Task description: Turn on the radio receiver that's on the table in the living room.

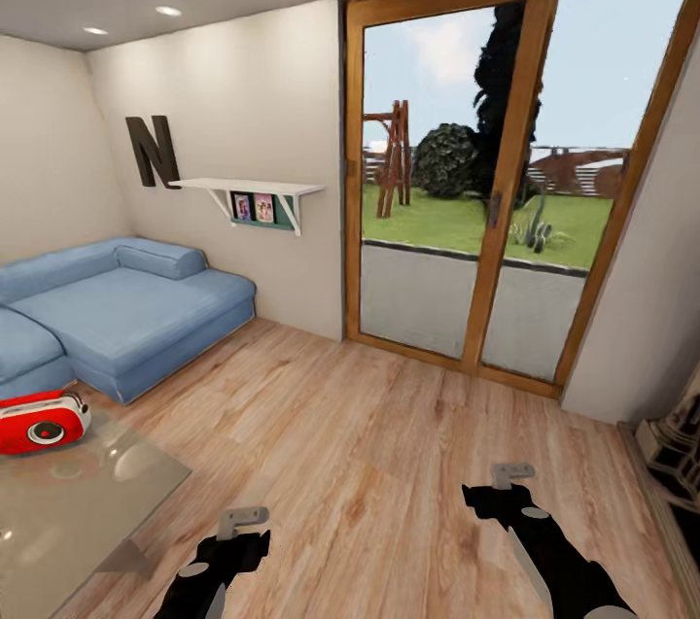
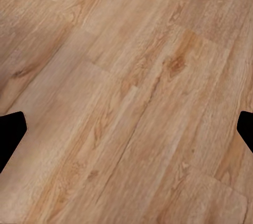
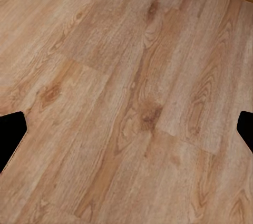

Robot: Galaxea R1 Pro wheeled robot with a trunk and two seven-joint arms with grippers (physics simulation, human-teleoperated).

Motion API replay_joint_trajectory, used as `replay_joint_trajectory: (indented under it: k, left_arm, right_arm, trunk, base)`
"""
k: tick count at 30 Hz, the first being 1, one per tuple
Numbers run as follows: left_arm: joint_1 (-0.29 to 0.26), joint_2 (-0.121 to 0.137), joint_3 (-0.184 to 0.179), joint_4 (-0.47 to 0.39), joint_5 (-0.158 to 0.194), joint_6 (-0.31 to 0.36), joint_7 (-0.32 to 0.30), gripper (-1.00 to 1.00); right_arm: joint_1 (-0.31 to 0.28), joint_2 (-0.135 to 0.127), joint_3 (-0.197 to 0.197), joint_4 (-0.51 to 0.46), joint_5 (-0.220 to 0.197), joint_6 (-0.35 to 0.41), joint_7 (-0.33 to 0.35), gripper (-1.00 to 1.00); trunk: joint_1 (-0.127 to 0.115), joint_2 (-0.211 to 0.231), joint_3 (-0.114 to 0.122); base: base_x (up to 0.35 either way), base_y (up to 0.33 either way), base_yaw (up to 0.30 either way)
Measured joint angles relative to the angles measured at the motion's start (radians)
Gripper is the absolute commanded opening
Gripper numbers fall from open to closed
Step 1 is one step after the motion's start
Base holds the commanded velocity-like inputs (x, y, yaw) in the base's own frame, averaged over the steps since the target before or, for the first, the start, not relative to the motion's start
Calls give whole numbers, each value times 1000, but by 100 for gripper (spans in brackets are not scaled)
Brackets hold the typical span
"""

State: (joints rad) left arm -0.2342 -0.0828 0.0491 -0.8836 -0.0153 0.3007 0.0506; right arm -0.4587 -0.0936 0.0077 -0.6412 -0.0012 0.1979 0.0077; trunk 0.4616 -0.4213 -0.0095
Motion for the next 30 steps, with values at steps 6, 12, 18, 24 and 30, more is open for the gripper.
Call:
replay_joint_trajectory:
  k: [6,12,18,24,30]
  left_arm:
    - [0,-1,0,0,0,0,1,100]
    - [0,-1,0,0,0,0,15,100]
    - [1,-2,0,0,0,0,21,100]
    - [1,-3,0,0,-1,0,21,100]
    - [0,-3,0,0,-1,0,22,100]
  right_arm:
    - [0,0,0,0,0,0,0,100]
    - [0,0,0,0,0,0,0,100]
    - [0,0,0,0,0,0,0,100]
    - [0,0,0,0,0,0,0,100]
    - [0,0,0,0,0,-1,0,100]
  trunk:
    - [-12,21,10]
    - [-12,21,10]
    - [-12,21,10]
    - [-12,21,10]
    - [-12,21,10]
  base:
    - [318,-65,43]
    - [278,-181,2]
    - [268,-202,22]
    - [240,-224,220]
    - [206,-247,250]
